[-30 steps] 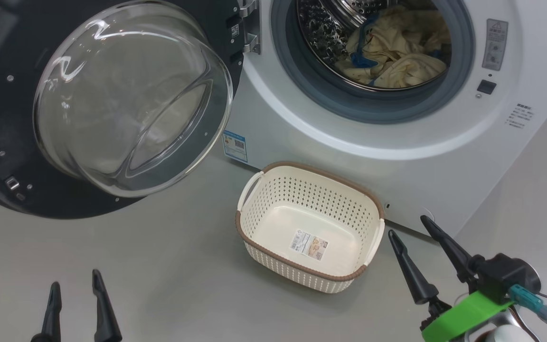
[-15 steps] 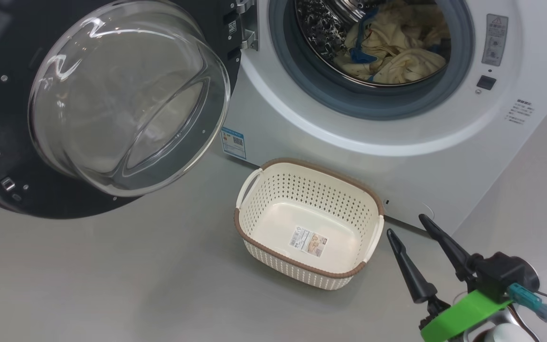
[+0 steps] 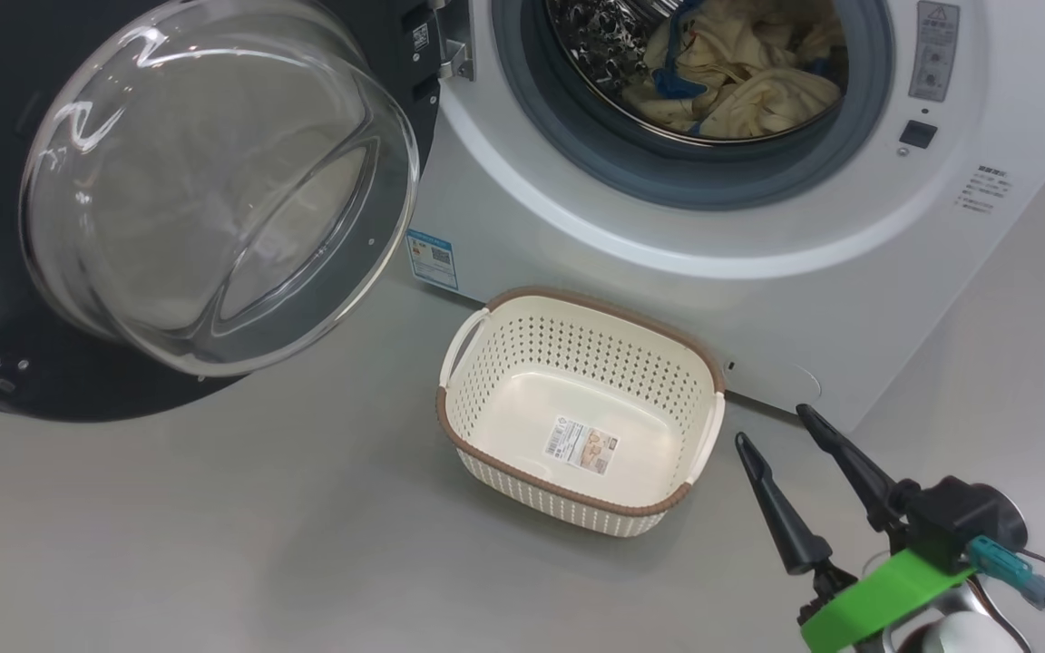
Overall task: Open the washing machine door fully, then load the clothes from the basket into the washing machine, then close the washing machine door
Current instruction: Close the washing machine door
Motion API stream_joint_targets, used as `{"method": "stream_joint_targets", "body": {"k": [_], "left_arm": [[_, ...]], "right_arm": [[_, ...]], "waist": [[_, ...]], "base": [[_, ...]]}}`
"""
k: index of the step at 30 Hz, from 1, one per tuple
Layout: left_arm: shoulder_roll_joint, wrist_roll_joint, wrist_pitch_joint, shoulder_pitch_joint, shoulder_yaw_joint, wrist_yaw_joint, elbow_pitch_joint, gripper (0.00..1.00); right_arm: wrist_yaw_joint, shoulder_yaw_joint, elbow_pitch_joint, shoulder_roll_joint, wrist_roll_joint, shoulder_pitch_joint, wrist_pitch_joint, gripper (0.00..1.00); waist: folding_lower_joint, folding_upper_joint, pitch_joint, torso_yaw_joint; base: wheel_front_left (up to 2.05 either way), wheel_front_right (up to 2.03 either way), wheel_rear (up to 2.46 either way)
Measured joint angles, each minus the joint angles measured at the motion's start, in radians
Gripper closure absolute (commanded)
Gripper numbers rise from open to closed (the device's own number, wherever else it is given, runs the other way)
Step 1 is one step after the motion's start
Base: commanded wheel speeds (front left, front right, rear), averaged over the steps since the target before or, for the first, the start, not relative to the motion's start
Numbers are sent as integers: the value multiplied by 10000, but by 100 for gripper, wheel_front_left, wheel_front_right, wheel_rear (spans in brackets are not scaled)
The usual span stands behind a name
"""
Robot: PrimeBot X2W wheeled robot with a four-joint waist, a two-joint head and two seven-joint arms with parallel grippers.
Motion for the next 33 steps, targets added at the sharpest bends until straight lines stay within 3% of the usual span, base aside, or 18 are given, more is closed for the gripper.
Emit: {"method": "stream_joint_targets", "body": {"k": [5, 10, 13, 20, 33], "left_arm": [[1083, -1081, 807, -1033, 901, 807, 456, 100], [2161, -1881, 1622, -2080, 1373, 1279, 1076, 100], [2491, -2199, 1870, -2626, 1478, 1494, 1310, 100], [2884, -2685, 2320, -3427, 1643, 1858, 1388, 100], [2830, -3448, 2951, -3938, 1730, 2042, 585, 100]], "right_arm": [[0, 125, 10, -23, 0, -254, 0, 0], [0, 209, 50, -67, 0, -403, 0, 0], [0, 251, 59, -132, 0, -404, 0, 0], [0, 410, 96, -491, 0, -581, 0, 0], [0, 376, 65, -1058, 2, -630, 0, 0]], "waist": [[0, 0, 159, -273], [0, 0, 333, -707], [0, 0, 452, -908], [0, 0, 783, -1401], [1, 0, 1341, -2001]], "base": [[0, 0, 0], [0, 0, 0], [0, 0, 0], [0, 0, 0], [0, 0, 0]]}}
